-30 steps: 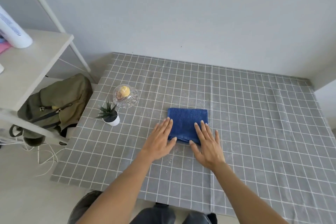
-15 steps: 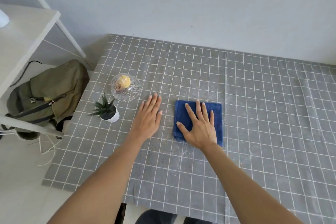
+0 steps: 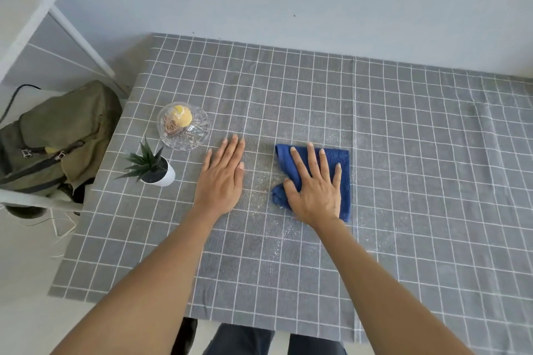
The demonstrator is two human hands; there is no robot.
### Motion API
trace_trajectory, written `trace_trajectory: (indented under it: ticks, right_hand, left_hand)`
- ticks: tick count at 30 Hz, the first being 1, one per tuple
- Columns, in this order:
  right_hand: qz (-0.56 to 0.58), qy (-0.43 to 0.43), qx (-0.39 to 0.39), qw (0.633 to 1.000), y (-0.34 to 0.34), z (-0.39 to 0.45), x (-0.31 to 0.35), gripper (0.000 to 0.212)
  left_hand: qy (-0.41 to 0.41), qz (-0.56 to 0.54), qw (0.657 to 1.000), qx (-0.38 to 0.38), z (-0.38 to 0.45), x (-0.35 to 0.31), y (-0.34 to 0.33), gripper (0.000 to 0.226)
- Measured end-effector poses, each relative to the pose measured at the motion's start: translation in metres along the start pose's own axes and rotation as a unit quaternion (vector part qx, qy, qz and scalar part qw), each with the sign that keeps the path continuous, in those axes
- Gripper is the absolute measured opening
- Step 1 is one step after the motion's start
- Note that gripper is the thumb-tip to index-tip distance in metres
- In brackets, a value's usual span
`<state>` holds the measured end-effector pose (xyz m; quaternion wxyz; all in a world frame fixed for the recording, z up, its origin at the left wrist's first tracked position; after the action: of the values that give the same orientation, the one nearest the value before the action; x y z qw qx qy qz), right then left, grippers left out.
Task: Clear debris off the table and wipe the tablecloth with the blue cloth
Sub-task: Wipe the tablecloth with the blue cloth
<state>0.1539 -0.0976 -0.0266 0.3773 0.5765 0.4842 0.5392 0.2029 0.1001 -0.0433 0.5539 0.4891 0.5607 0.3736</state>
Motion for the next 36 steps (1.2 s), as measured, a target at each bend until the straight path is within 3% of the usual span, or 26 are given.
trace_trajectory:
  ticks: [6, 8, 17, 24, 32, 36]
  right_hand:
    - [0.012, -0.138, -0.01, 0.99, 0.007, -0.016, -0.039, 0.068]
    - [0.022, -0.148, 0.0, 0.989, 0.007, -0.016, -0.04, 0.064]
    - [0.069, -0.103, -0.021, 0.992, 0.01, -0.013, -0.011, 0.062]
    - [0.051, 0.124, 0.012, 0.991, -0.023, -0.031, 0.095, 0.062]
    - [0.015, 0.11, 0.015, 0.994, -0.024, -0.028, 0.088, 0.064]
    - [0.023, -0.001, 0.01, 1.0, -0.021, -0.026, 0.064, 0.064]
  left_hand:
    - [0.0, 0.005, 1.0, 0.004, 0.001, 0.002, -0.001, 0.052]
    - [0.001, 0.002, 1.0, 0.005, 0.0, 0.003, -0.001, 0.051]
    - [-0.006, -0.016, 0.999, 0.037, -0.012, 0.015, 0.001, 0.057]
    - [0.029, -0.015, 0.999, 0.001, -0.062, 0.054, 0.009, 0.054]
    - [0.054, 0.014, 0.998, 0.003, -0.068, 0.059, 0.011, 0.054]
    - [0.052, 0.015, 0.999, 0.007, -0.068, 0.059, 0.011, 0.053]
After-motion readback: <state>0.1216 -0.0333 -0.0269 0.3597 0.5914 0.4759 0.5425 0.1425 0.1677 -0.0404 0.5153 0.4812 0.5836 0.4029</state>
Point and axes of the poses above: each hand's wrist, its own z-axis towards the middle knuckle, its own y-axis out of the back of the hand, x = y × z, the point moved 5 cm from there along z, towards the middle knuckle, and after that the axes turned 11 degrees about y, right-handed, at the moved point
